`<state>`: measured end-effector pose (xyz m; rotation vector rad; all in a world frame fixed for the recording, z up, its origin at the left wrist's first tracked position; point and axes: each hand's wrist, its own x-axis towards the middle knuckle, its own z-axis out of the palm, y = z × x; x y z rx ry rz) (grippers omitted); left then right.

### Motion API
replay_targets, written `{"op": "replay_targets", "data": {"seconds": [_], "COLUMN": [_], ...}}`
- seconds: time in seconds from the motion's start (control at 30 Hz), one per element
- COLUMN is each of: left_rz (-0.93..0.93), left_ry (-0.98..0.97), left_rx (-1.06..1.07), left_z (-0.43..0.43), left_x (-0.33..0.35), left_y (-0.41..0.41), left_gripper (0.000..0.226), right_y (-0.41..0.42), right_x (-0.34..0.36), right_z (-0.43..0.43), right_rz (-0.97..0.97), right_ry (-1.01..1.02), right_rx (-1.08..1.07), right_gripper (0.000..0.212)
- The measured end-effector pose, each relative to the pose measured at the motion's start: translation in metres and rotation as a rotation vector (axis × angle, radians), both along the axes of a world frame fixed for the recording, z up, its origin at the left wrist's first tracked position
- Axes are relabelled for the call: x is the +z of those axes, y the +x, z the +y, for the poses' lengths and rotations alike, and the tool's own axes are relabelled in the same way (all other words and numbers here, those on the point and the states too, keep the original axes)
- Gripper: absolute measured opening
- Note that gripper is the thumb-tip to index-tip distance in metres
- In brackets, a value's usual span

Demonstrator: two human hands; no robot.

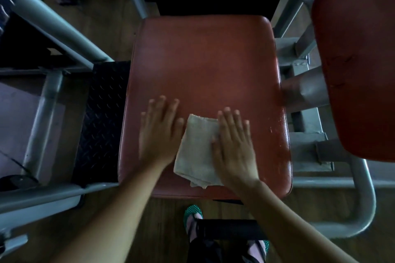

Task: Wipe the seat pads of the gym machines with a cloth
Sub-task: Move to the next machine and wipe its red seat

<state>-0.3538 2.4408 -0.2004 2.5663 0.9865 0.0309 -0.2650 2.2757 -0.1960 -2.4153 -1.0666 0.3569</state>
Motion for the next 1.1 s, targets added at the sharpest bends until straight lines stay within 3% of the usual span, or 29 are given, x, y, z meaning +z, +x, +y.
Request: {"op": "replay_targets", "data": {"seconds": [0.13,0.3,0.53,0.73,0.93,1.0,1.1], "left_rz": [0.143,0.135,0.168,0.129,0.156,0.156,0.164], "left_ry": [0.089,0.114,0.13,0.065,0.154,0.166,0.174], "left_rx": [-0.03,-0.018,-0.028,0.099,0.122,0.127,0.129], "left_z": [0.049,0.045,0.045,0.024,0.013,0.012,0.011], "left_x": [-0.014,-0.02,-0.021,-0.014,-0.022,-0.022,-0.021], "left_y": [-0.025,-0.026,-0.026,-0.004,0.004,0.005,0.008], "left_gripper": [0.062,0.06,0.062,0.067,0.076,0.076,0.077], "right_y": [-0.018,-0.008,0.096,0.059,0.039,0.061,0.109], "right_x": [-0.005,-0.013,-0.016,-0.015,-0.009,-0.013,-0.018], "right_z": [0.029,0.032,0.046,0.055,-0.021,-0.035,-0.019], "right_rz": [-0.076,-0.116,-0.31,-0.223,-0.2,-0.236,-0.245], "right_ry": [-0.091,-0.175,-0.316,-0.29,-0.236,-0.268,-0.301], "right_rx": [0.023,0.071,0.056,-0.065,0.161,0.092,-0.275], "right_gripper": [0.066,0.076,0.065,0.066,0.069,0.069,0.07]}}
